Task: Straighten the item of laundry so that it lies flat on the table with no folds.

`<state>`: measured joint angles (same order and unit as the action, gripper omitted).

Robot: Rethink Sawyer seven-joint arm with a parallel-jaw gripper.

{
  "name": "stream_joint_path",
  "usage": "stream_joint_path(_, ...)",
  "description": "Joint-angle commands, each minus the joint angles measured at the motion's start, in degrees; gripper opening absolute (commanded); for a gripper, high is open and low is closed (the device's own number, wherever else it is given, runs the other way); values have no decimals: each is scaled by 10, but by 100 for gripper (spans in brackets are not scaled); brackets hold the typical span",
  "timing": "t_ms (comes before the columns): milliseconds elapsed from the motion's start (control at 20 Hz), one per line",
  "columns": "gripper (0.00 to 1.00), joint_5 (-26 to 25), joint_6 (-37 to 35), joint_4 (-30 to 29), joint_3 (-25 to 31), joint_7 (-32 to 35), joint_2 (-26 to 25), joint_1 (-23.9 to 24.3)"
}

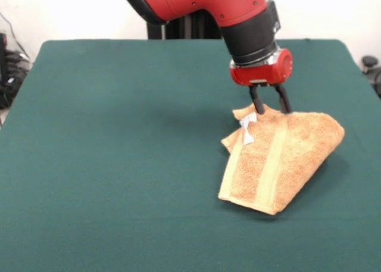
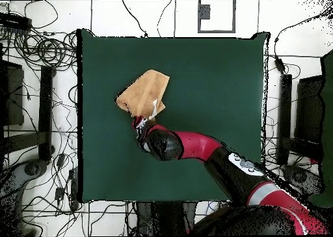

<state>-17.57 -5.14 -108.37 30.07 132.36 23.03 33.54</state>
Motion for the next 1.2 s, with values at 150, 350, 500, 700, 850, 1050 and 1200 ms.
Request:
stream_joint_path(150,100,-34,-69,34,-38,-27,-9,-22)
stream_joint_path(350,100,-43,-85,6,-47,-28,45,-26)
stream_joint_path(500,100,-54,-98,1,-43,-40,56,-13)
stream_joint_path(700,100,-70,-101,1,-37,-45,57,-1)
stream_joint_path(850,100,-78,-102,8,-41,-38,60,-6)
stream_joint_path(1050,100,-85,-99,15,-40,-34,52,-6)
stream_joint_path(1200,100,-94,-97,19,-38,-37,49,-1)
